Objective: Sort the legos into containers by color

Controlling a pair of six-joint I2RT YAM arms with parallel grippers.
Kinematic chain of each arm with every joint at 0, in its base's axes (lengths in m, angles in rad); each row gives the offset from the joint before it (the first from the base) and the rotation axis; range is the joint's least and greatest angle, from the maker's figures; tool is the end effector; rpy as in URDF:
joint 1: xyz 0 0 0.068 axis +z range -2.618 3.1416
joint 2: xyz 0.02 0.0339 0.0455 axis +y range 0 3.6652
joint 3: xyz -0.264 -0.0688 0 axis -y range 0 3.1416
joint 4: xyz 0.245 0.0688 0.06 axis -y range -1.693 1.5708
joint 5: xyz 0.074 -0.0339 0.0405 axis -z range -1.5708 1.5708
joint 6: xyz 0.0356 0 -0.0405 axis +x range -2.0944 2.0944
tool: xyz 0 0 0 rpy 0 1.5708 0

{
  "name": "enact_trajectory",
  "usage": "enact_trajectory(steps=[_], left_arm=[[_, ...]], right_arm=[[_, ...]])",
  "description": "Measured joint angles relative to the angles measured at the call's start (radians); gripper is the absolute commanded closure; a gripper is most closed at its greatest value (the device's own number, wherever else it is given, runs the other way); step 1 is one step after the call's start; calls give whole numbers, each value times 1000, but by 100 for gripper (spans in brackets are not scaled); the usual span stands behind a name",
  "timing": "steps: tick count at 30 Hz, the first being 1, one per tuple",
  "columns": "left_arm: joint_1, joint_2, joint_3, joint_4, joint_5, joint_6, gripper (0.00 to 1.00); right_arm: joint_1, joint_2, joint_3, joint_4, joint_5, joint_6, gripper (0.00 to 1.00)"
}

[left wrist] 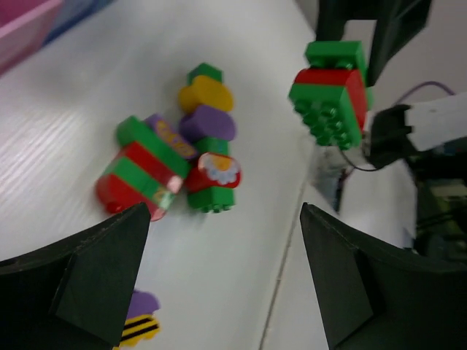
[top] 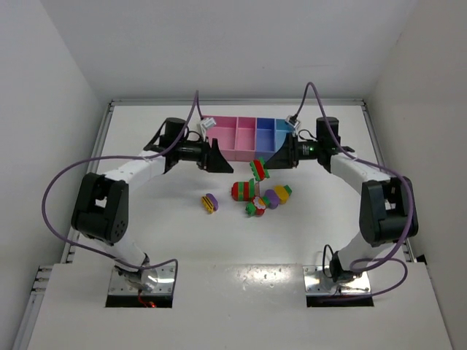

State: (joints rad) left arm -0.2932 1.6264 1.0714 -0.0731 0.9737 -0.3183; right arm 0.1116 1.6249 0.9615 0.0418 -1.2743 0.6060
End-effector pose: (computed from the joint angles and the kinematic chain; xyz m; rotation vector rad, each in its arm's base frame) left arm 0.3271 -0.1295 0.2437 0.5494 2.1430 -1.4059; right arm 0.3270 0.0709 0.2244 -0.2536 2.1729 1.7859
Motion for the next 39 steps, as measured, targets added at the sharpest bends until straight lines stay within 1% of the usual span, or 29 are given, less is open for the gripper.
enact_trajectory(steps=[3,9,14,22,31,34,35,38,39], left_arm=[[-9,39,-1,91,98,-93,12],[-21,76,-2,263,203,-252,12],[-35,77,-2,339,237,-311,14],[-50,84,-1,374,253,-330,16],[-50,106,-1,372,251,-323,36],[-51,106,0,378,258,-325,48],[-53,106,0,380,266,-325,57],[-55,106,1,381,282,-334,71],[-54,106,1,382,285,-334,82]], right_arm=[[26,17,18,26,-21,15,100],[62,70,58,63,-37,39,100],[77,106,80,76,-39,53,100],[114,146,130,108,-45,80,100],[140,150,138,125,-46,95,100],[143,156,138,134,-43,95,100],[143,159,138,135,-41,95,100],[142,161,139,138,-46,86,100],[141,161,140,141,-46,84,100]])
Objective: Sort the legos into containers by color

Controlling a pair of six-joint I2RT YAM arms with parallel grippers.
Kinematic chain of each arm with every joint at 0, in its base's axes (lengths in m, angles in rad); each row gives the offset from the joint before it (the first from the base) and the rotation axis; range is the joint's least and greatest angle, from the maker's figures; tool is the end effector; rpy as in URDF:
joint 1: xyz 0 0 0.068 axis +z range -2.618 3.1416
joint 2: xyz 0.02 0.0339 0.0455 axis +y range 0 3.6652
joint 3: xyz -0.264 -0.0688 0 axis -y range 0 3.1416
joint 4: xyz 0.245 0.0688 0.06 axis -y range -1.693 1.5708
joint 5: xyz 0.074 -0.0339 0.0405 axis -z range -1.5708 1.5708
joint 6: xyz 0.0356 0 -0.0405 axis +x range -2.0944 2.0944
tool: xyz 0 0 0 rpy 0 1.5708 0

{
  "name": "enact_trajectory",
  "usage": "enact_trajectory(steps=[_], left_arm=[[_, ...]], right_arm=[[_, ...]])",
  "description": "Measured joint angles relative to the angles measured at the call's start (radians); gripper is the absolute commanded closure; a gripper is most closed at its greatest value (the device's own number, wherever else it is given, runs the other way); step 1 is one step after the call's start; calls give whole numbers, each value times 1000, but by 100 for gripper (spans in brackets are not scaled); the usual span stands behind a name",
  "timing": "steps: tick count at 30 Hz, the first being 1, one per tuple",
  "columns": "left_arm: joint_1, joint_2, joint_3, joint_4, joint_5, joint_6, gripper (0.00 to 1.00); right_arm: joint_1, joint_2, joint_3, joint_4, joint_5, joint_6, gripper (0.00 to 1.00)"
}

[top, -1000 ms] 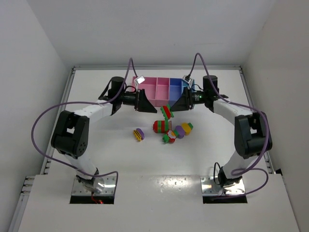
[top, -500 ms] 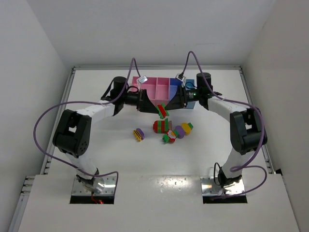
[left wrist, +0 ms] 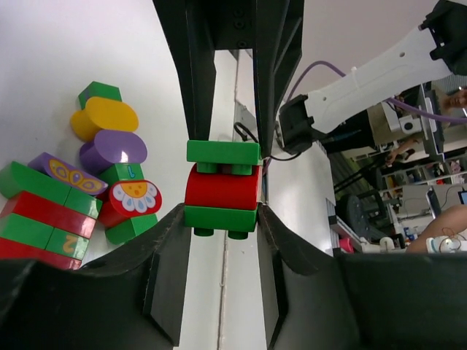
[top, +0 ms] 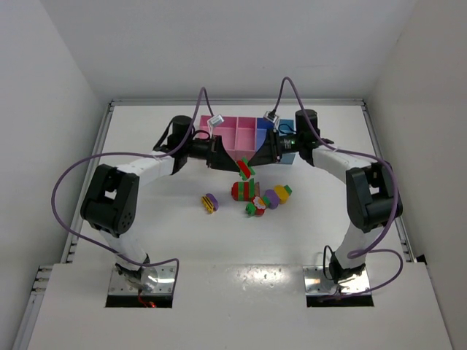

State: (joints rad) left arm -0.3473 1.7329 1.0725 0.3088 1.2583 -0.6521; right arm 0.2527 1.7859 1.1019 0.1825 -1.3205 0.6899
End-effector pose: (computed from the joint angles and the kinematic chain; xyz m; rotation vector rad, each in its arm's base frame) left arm 0.3389 -0.1587 0.2419 0.6584 2.0013 -1.8283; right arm 0.3562 0.1276 0.2233 -0.4611 2.1380 1.9091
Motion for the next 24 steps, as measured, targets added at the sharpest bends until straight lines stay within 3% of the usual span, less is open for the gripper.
enact_trajectory(steps=[3,6,18,24], left_arm=[[0,0,0,-5,0,10,96],[-1,0,5,-41,-8,51,100],[0,-46,-34,-249,-63,263,100],[9,-65,-38,-294,-121,313,100]], right_arm=[[-5,0,2,1,-2,-2,100],[-12,5,3,1,-2,-3,100],[-131,11,13,0,18,10,100],[-212,9,51,-110,165,-98,100]])
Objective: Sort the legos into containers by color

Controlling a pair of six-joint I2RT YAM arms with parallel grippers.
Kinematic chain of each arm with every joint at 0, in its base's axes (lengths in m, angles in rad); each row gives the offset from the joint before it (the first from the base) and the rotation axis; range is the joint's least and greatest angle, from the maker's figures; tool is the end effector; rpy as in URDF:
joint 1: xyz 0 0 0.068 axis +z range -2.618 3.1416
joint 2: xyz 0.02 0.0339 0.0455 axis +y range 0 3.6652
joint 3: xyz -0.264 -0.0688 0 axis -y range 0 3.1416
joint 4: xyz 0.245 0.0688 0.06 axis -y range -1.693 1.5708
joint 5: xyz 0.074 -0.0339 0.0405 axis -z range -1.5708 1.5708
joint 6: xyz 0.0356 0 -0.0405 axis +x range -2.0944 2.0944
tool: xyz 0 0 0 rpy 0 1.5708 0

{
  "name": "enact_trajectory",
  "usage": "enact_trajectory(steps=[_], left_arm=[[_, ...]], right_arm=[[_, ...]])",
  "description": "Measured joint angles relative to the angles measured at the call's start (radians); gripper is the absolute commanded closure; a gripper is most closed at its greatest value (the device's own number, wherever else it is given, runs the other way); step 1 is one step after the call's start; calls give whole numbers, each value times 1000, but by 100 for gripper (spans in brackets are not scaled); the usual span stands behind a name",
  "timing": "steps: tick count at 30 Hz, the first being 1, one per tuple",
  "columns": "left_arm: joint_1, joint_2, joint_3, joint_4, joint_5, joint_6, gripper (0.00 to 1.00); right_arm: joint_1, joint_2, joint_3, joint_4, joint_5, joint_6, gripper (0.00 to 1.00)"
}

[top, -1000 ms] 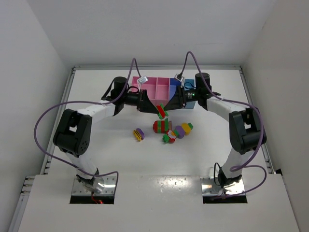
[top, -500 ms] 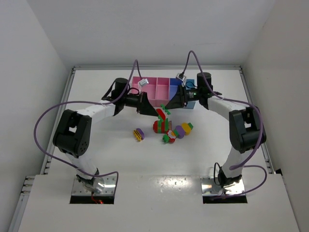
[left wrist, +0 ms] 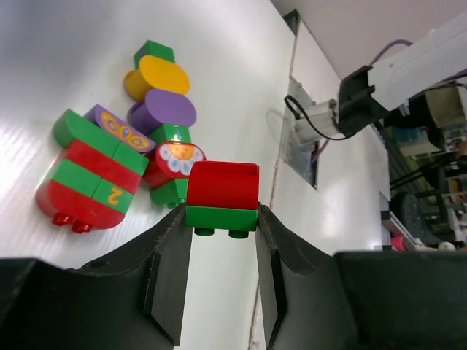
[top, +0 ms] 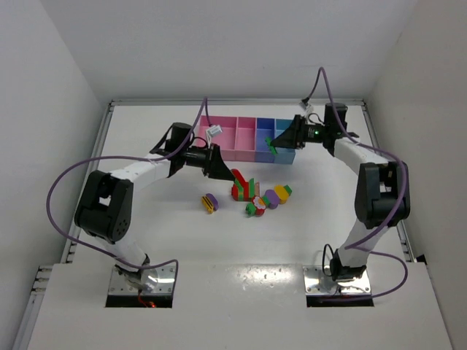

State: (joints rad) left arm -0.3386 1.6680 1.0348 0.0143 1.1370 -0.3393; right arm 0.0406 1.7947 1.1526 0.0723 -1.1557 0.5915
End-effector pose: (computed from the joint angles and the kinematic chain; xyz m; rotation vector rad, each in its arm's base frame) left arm 0.3204 -0.1471 0.2280 0.6869 2.0885 -1.6161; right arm 0.3835 0.0482 0.2246 -0.1438 2.1383 1.5943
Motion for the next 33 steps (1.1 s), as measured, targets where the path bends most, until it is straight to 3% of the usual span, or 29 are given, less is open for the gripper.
enact_trajectory(steps=[4,8,22,25,26,32,33], left_arm=[[13,-29,0,-37,-50,37,100],[50,-67,-1,-63,-90,55,100],[252,-233,-82,-125,-160,92,100],[269,-249,-89,-137,-164,97,100],[271,-252,-90,-142,-165,97,100],[282,-253,-92,-154,-170,105,100],[282,-253,-92,-155,-170,107,100]], right_arm=[[-41,2,108,-91,161,-101,100],[-18,32,217,-109,214,-143,100],[297,418,580,-106,336,-139,99],[303,475,649,-110,400,-141,82],[303,486,663,-113,421,-144,66],[311,521,694,-136,504,-159,42],[315,525,697,-136,504,-161,30]])
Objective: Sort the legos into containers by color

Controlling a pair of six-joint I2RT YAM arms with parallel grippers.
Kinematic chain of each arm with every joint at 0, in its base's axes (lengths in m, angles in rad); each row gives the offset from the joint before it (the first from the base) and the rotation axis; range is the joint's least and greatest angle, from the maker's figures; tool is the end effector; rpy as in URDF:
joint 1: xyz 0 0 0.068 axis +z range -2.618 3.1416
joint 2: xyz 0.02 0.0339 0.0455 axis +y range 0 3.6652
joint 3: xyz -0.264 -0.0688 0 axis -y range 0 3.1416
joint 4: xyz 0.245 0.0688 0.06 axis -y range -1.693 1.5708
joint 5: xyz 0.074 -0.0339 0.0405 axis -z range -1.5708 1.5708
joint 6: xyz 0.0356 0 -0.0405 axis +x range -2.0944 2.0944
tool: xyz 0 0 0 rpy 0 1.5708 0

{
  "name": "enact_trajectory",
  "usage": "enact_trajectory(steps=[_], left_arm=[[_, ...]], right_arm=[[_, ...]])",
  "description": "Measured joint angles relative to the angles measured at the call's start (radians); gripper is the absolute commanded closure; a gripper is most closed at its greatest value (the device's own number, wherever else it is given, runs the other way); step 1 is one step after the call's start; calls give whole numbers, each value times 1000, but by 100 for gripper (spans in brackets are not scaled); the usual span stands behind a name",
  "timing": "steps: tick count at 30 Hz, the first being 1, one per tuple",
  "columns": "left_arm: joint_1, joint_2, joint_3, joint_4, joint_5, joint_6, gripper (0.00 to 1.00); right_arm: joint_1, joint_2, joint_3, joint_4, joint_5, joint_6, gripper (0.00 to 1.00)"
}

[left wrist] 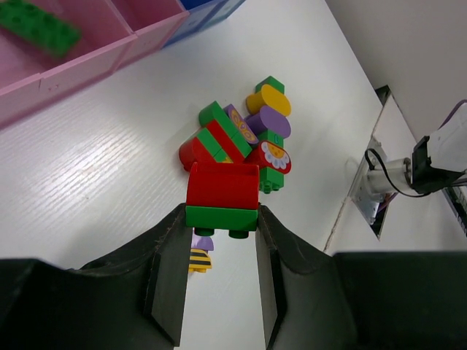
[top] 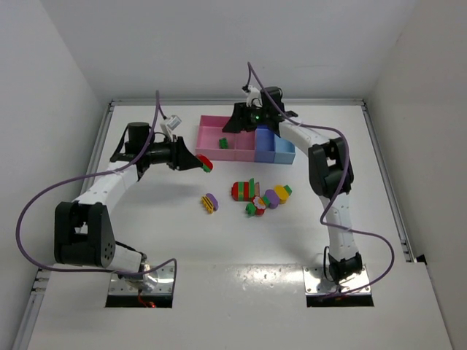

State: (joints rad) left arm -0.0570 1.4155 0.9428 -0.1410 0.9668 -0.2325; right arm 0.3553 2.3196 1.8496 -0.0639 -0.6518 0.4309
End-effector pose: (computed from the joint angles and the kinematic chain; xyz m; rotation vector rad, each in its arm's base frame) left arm 0.2995 -0.0464 0.2619 0.3750 2.0827 -1.2134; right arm 0.4926 0.2058 0.1974 -0.3338 2.1694 1.1438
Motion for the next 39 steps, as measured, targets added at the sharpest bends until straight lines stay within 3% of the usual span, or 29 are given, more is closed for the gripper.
enact_trajectory(steps=[6,11,18,31,34,35,37,39], left_arm=[[0,0,0,0,-2,11,100],[0,4,0,-1,14,20,100],[0,46,21,-7,84,24,100],[-43,130,129,-8,182,18,100],[-57,137,141,-8,189,18,100],[-61,140,143,-8,190,18,100],[-66,143,145,-9,201,14,100],[-67,143,148,-8,220,12,100]], right_arm=[[14,4,3,37,-93,41,27],[13,-40,-106,170,-330,175,27],[19,-184,-300,222,-620,253,27],[81,-199,-330,274,-721,270,27],[98,-197,-323,274,-722,270,33],[102,-195,-317,275,-721,270,44],[107,-192,-309,283,-717,267,54],[108,-190,-308,288,-710,265,70]])
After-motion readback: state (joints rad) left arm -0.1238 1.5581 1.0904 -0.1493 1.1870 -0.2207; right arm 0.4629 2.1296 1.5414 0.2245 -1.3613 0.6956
